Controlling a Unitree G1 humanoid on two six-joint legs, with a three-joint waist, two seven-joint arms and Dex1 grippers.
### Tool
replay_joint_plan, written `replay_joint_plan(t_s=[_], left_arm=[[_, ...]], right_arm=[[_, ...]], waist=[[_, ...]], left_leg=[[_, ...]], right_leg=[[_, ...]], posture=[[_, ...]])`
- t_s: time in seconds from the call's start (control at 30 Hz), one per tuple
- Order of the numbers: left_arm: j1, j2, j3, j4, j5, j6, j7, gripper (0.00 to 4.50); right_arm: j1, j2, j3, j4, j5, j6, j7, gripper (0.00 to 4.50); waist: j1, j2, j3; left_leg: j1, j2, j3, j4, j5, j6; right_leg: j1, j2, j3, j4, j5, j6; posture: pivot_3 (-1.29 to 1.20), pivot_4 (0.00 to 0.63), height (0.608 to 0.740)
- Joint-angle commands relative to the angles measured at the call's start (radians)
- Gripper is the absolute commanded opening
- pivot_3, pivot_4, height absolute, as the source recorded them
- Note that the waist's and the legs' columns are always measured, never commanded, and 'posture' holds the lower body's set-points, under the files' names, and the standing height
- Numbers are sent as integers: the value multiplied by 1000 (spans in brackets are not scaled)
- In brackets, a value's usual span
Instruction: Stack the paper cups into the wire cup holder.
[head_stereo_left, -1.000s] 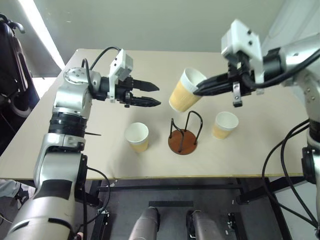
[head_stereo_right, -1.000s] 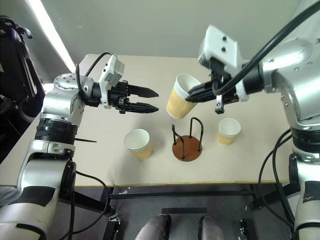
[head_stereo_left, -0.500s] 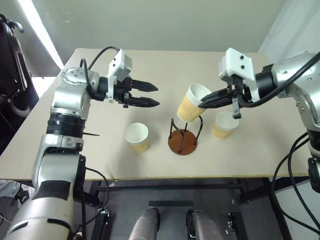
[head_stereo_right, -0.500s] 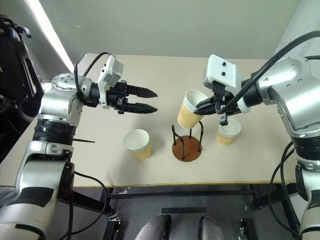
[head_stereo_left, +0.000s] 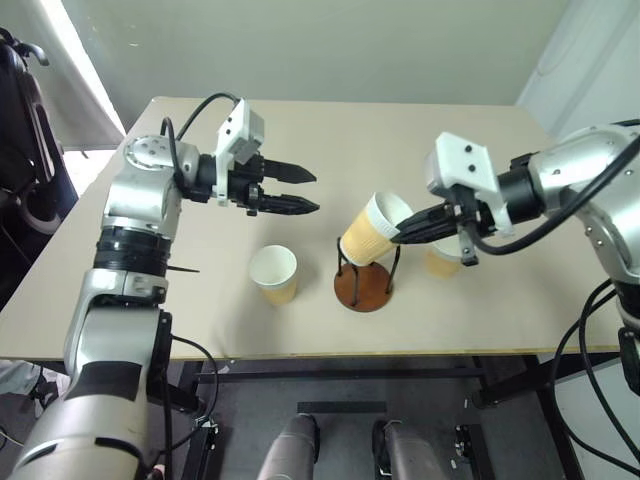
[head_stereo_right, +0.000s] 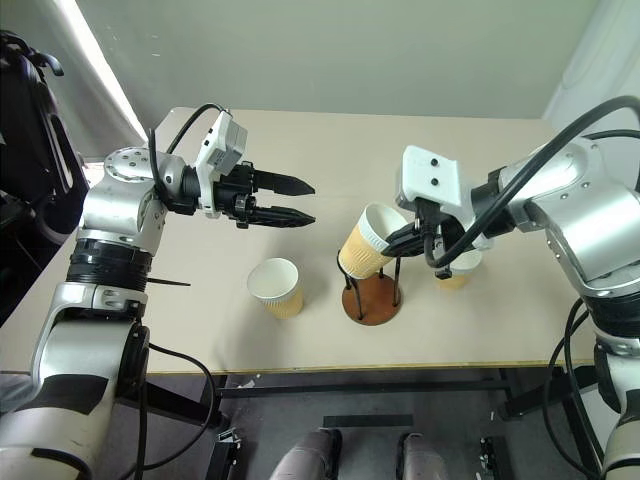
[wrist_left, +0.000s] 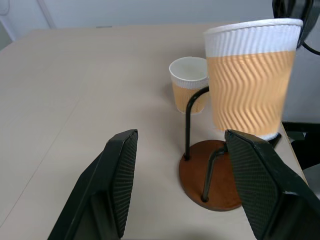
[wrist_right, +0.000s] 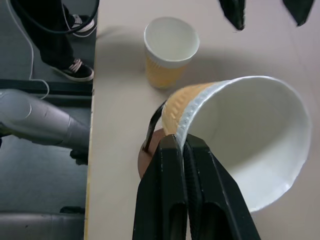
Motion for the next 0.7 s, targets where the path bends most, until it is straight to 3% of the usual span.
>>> replay_joint_plan(t_s=[0.03,0.33,0.7], left_arm=[[-16,3,11,-9,3,-13,9,2987],[-9,9,13,-21,-2,-4,18,2987],[-8,10,13,-26,-1,-4,22,2987]], right_arm=[[-2,3,-10,-28,0,-17,-25,1285],[-3,6,-14,-16,-2,-30,-45,4456],[6,1,-18,-23,20,-34,-31,4456]], waist=[[0,0,0],[0,0,0],[0,0,0]], left_leg=[[0,0,0,0,0,0],[0,0,0,0,0,0],[0,0,0,0,0,0]], right_leg=[[0,0,0,0,0,0],[0,0,0,0,0,0],[0,0,0,0,0,0]], posture=[[0,150,740],[0,150,740],[0,150,740]])
